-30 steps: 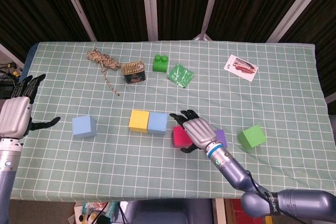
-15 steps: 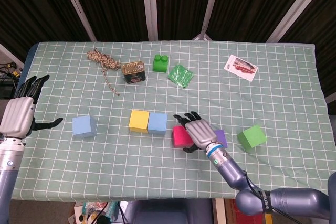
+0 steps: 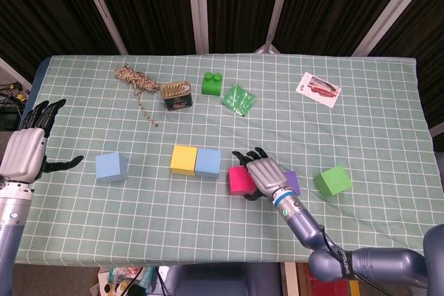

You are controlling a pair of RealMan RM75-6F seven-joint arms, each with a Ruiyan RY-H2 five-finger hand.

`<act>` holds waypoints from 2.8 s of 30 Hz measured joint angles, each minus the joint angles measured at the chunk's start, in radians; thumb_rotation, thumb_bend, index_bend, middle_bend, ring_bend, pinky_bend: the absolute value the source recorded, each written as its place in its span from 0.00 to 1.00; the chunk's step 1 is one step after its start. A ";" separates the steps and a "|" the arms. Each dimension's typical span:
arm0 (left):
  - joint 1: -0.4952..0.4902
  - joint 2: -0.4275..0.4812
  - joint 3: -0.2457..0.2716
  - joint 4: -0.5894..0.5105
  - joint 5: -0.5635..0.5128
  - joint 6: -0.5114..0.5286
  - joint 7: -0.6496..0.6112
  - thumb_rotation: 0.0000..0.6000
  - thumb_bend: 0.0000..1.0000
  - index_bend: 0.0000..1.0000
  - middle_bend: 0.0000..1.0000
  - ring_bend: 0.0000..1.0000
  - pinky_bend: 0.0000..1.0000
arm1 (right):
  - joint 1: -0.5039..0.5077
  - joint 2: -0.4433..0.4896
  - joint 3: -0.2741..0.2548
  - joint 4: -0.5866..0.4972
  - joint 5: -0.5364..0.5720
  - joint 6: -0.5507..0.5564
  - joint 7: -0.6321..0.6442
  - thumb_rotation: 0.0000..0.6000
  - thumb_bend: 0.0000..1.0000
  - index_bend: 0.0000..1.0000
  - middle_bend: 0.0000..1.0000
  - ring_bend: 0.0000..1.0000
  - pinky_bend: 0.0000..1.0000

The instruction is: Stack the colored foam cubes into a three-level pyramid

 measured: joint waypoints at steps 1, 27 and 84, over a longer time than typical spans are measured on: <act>0.000 0.000 -0.001 0.000 0.000 -0.001 0.001 1.00 0.13 0.00 0.09 0.00 0.08 | 0.000 -0.002 -0.001 0.002 0.000 0.000 0.002 1.00 0.20 0.00 0.33 0.19 0.00; 0.017 -0.007 -0.023 0.000 0.009 -0.020 0.008 1.00 0.13 0.00 0.09 0.00 0.08 | -0.007 -0.032 0.024 0.055 0.014 0.042 0.007 1.00 0.24 0.00 0.40 0.25 0.00; 0.022 -0.023 -0.050 0.030 -0.027 -0.075 0.030 1.00 0.13 0.00 0.09 0.00 0.08 | 0.083 -0.102 0.092 0.111 0.229 0.054 -0.061 1.00 0.25 0.00 0.40 0.27 0.00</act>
